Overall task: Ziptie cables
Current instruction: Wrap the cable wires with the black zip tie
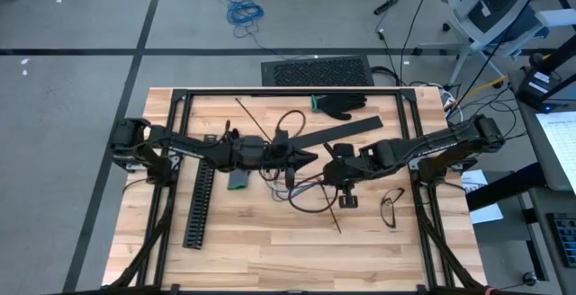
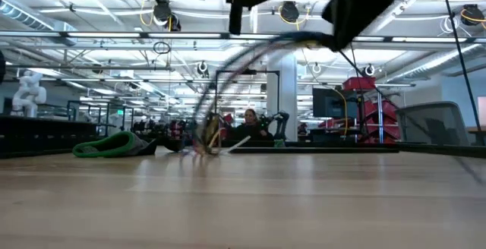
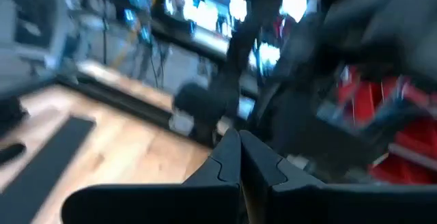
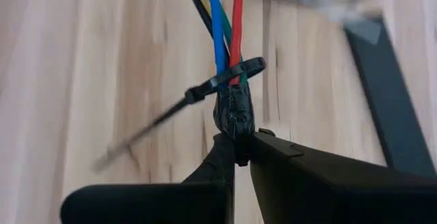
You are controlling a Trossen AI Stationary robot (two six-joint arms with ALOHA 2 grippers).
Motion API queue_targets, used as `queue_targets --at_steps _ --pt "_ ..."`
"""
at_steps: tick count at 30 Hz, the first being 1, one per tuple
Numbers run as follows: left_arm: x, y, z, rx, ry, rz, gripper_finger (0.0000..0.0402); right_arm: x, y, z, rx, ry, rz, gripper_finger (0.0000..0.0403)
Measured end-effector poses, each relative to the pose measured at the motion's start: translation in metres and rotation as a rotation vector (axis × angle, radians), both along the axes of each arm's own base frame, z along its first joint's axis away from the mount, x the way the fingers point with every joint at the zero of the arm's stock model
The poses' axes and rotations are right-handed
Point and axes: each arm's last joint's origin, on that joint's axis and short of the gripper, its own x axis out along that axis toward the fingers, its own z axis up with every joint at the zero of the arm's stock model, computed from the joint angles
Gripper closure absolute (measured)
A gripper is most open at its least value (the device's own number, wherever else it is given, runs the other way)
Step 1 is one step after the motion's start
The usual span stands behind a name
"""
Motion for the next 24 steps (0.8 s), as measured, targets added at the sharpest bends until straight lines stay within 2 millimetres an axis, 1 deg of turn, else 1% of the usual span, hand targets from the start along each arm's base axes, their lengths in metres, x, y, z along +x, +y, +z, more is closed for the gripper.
queue_targets --at_steps 3,7,9,13,16,24 --pt "0.002 0.004 -0.002 -0.014 0.047 -0.08 0.0397 0.004 0.003 0.002 0.0 -0.048 0.014 0.039" --pt "0.002 0.01 -0.001 -0.136 0.048 -0.271 0.0397 0.001 0.004 0.0 -0.07 -0.022 0.056 0.0391" --pt "0.001 0.015 -0.002 -0.198 0.076 -0.33 0.0397 0.001 0.005 0.001 -0.089 -0.026 0.087 0.0391" --pt "0.0 0.021 -0.014 -0.258 0.182 -0.323 0.0397 0.003 0.007 0.002 -0.138 -0.047 0.11 0.0391" --pt "-0.001 0.021 -0.018 -0.264 0.231 -0.323 0.0397 0.005 0.007 0.004 -0.171 -0.084 0.113 0.0391" --pt "-0.001 0.023 -0.018 -0.214 0.221 -0.289 0.0397 0.021 0.013 -0.008 -0.159 -0.106 0.15 0.0391"
